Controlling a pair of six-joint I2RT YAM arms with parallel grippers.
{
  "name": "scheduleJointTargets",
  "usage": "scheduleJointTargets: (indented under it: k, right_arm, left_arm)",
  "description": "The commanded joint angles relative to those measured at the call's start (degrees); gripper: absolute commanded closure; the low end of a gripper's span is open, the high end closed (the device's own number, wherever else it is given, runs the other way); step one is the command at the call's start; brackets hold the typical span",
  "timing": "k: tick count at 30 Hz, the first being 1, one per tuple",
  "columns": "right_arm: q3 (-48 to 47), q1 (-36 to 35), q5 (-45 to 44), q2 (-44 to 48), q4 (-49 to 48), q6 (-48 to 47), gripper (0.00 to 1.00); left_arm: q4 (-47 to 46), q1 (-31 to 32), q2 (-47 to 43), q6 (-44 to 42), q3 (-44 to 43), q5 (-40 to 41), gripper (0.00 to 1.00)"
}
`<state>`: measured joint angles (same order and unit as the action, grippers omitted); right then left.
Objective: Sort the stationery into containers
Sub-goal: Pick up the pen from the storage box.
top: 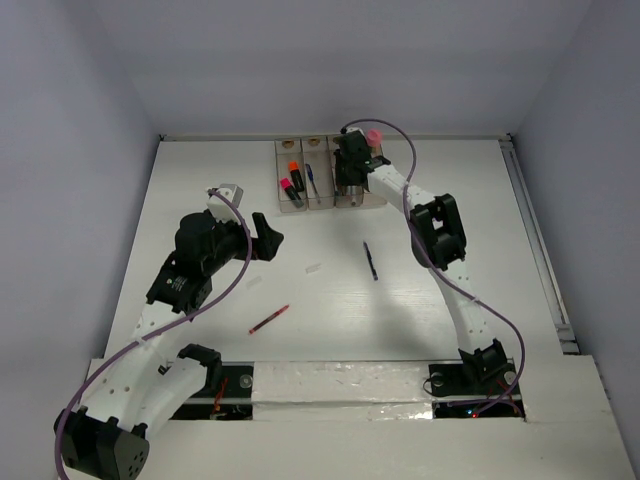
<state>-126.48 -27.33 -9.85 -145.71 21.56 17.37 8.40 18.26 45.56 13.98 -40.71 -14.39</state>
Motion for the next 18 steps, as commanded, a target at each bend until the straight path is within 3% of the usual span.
scheduleJointTargets:
  k: [1, 4, 8, 18]
  right_arm:
    - [-2.99, 0.26, 0.44, -1.33, 3.48, -0.14, 0.73]
    - [-2.37, 0.26, 0.53, -1.07, 3.66, -0.23, 0.77]
    - [-2.29, 0.26, 0.27, -0.98, 3.84, -0.14, 0.97]
    - [6.93, 0.26, -1.58, 7.01, -11.53, 3.11, 1.0]
  left_arm:
    - [-2.6, -0.24, -0.82, 0.0, 0.1, -0.81, 0.07]
    - [-2.52, -0.24, -1.09, 0.0, 0.02, -0.9, 0.07]
    - [-2.69, -0.24, -1.61, 0.0, 0.1, -0.81, 0.07]
    - [-2.69, -0.24, -1.62, -0.09, 0.1, -0.9, 0.07]
